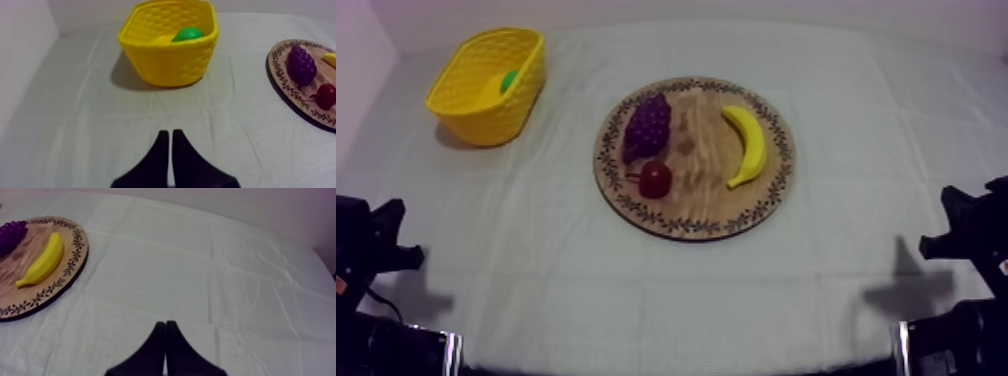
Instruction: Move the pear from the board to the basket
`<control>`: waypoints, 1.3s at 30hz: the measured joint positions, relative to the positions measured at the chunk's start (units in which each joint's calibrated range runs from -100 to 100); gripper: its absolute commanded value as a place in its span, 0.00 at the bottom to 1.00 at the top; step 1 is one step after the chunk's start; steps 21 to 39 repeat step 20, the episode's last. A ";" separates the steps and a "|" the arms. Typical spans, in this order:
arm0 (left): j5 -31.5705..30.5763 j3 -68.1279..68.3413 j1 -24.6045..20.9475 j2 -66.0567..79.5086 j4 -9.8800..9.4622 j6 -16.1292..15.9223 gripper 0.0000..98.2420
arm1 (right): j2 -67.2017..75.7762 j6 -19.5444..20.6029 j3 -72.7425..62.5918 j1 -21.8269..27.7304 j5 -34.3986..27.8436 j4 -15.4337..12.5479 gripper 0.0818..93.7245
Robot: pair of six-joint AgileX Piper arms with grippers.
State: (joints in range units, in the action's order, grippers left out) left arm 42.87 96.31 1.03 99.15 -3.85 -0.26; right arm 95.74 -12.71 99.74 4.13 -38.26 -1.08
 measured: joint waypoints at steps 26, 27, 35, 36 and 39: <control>-11.26 3.44 0.21 0.54 1.57 13.47 0.00 | 0.00 0.00 0.00 0.00 0.00 0.00 0.00; -11.26 3.44 0.21 0.54 1.57 13.47 0.00 | 0.00 0.00 0.00 0.00 0.00 0.00 0.00; -11.26 3.44 0.21 0.54 1.57 13.47 0.00 | 0.00 0.00 0.00 0.00 0.00 0.00 0.00; -11.26 3.44 0.21 0.54 1.57 13.47 0.00 | 0.00 0.00 0.00 0.00 0.00 0.00 0.00; -11.26 3.44 0.21 0.54 1.57 13.47 0.00 | 0.00 0.00 0.00 0.00 0.00 0.00 0.00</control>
